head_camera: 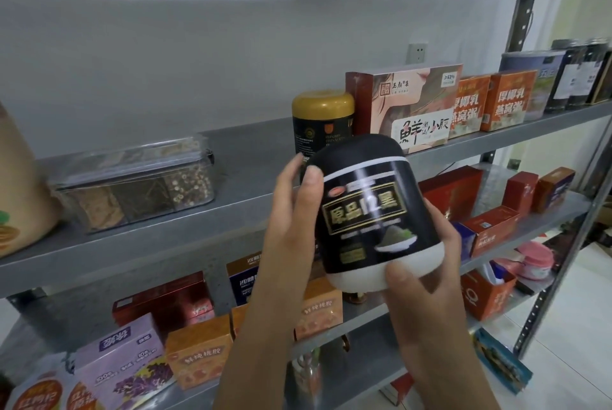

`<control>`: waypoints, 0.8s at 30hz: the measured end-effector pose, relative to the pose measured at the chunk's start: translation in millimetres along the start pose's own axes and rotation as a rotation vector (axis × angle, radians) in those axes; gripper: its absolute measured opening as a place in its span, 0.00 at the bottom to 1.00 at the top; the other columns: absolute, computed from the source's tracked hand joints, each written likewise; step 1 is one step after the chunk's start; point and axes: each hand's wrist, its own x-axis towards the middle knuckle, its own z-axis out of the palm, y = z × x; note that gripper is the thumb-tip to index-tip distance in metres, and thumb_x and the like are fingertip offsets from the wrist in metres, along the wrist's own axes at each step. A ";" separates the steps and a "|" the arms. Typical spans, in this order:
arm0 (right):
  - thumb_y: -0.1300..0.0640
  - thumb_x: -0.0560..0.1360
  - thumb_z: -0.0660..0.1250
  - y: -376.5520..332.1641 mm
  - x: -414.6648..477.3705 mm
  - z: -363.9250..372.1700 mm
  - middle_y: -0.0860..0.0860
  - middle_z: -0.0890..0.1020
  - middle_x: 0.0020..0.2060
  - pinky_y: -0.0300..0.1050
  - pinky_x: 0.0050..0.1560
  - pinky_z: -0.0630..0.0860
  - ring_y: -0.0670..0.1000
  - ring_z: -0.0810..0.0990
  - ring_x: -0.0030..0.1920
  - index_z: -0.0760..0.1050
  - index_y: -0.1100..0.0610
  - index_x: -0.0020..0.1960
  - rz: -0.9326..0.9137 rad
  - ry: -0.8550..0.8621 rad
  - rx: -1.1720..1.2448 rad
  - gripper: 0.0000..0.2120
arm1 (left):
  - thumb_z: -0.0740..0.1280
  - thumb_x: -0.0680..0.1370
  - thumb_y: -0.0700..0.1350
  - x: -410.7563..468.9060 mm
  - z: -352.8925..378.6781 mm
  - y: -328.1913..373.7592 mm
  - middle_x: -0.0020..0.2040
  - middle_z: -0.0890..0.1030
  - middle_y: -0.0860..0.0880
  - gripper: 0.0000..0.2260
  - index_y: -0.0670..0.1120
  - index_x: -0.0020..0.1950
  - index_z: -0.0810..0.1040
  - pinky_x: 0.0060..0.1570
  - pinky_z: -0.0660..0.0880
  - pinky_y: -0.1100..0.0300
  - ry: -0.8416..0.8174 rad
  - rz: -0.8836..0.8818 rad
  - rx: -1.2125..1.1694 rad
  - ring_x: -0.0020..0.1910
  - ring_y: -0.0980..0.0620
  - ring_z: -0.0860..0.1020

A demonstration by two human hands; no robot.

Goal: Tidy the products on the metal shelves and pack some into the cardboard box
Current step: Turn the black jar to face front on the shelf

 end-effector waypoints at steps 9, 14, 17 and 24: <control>0.38 0.58 0.78 -0.1 6.7 5.6 0.50 0.71 0.66 0.42 0.52 0.80 0.50 0.76 0.64 0.62 0.46 0.71 -0.109 -0.083 -0.359 0.46 | 0.73 0.63 0.69 7.9 11.3 -13.5 0.64 0.79 0.39 0.42 0.47 0.71 0.71 0.62 0.72 0.35 0.101 -0.179 -0.482 0.62 0.38 0.78; 0.37 0.60 0.75 -1.2 11.2 1.6 0.48 0.81 0.59 0.47 0.45 0.80 0.47 0.82 0.53 0.70 0.47 0.66 0.288 0.121 0.154 0.38 | 0.61 0.71 0.63 4.8 16.9 -14.4 0.54 0.84 0.44 0.27 0.46 0.61 0.80 0.46 0.82 0.50 0.112 -0.110 -0.574 0.52 0.46 0.84; 0.36 0.56 0.79 3.7 4.1 2.5 0.55 0.79 0.63 0.58 0.53 0.80 0.57 0.80 0.60 0.69 0.46 0.69 0.389 -0.027 0.307 0.45 | 0.66 0.71 0.66 5.7 17.5 -13.8 0.62 0.80 0.41 0.33 0.45 0.68 0.75 0.57 0.77 0.42 0.101 -0.107 -0.508 0.60 0.42 0.80; 0.47 0.55 0.79 8.1 2.4 0.8 0.51 0.70 0.64 0.44 0.50 0.81 0.50 0.75 0.62 0.62 0.49 0.68 -0.241 0.108 -0.450 0.46 | 0.58 0.71 0.71 2.4 3.9 -15.0 0.63 0.79 0.47 0.34 0.53 0.70 0.72 0.55 0.77 0.46 0.067 -0.122 -0.148 0.62 0.47 0.78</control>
